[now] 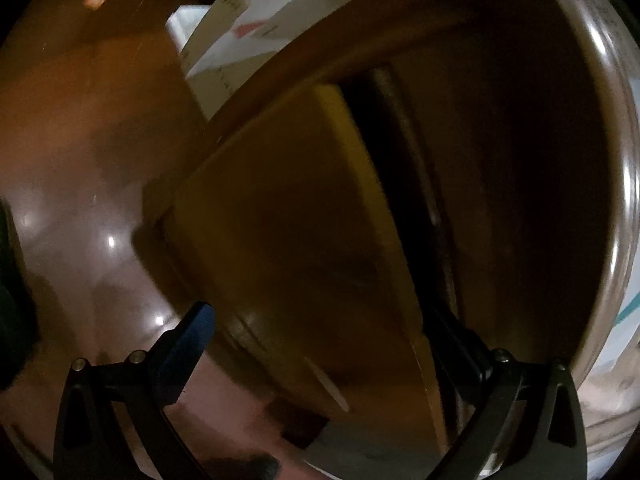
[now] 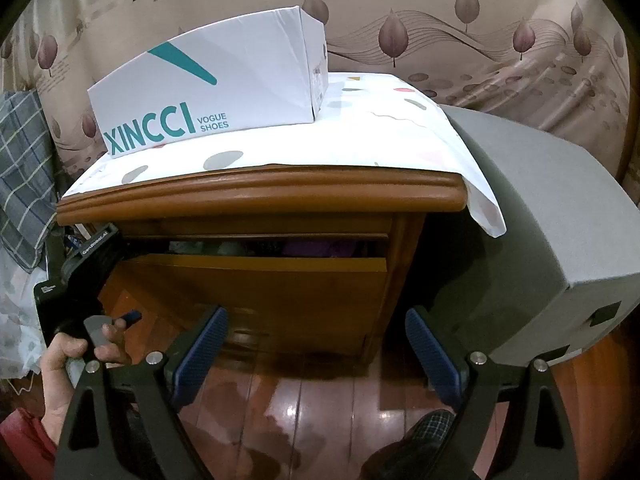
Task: Take underwear out of drawer
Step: 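Hook the drawer edge with the left tool and pull the drawer open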
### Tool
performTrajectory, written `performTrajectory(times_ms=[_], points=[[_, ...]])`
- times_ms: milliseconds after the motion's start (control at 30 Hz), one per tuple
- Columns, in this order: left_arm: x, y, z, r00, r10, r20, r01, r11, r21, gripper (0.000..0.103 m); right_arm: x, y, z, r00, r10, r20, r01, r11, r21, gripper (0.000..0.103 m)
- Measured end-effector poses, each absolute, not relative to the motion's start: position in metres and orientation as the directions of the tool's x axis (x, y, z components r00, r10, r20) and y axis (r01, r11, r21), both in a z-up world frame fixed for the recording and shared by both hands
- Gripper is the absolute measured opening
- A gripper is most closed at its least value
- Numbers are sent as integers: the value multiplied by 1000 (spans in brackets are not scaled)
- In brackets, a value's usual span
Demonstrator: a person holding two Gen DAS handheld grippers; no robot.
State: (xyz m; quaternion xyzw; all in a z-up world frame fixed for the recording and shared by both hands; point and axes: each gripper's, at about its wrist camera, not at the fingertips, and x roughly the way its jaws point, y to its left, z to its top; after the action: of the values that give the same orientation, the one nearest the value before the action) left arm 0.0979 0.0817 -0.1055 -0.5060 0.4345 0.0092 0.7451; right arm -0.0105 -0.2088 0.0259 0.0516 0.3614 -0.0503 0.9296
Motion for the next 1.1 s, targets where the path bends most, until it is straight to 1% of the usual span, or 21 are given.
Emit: performTrajectory(times_ms=[100,233,400,533,600,700,833,1100], points=[[97,81,-103,619,-411,-670,-458,505,-732,103,-11,-208,26,734,-58,-676,130,990,57,92],[90,82,-103,610,-422,-671,-482,475,-737,103,-11,-209,26,735,-56,-676,132,989,61,92],[80,78,-80,590,-320,-741,-493,585,-645,103,-11,-212,27,736,-52,-675,138,988,73,92],[100,77,-82,538,-296,-789,-556,579,-597,103,-12,-213,29,741,-58,-669,142,987,73,92],[111,75,-89,517,-298,-803,-564,587,-581,103,-12,-213,29,741,-63,-669,144,987,67,92],[115,73,-101,514,-333,-791,-558,571,-603,103,-11,-214,28,735,-61,-675,148,986,72,92],[110,71,-97,512,-294,-807,-537,624,-568,103,-10,-215,28,736,-59,-675,152,985,80,92],[75,83,-98,493,-305,-815,-513,654,-556,103,-11,-216,29,739,-72,-670,158,985,68,92]])
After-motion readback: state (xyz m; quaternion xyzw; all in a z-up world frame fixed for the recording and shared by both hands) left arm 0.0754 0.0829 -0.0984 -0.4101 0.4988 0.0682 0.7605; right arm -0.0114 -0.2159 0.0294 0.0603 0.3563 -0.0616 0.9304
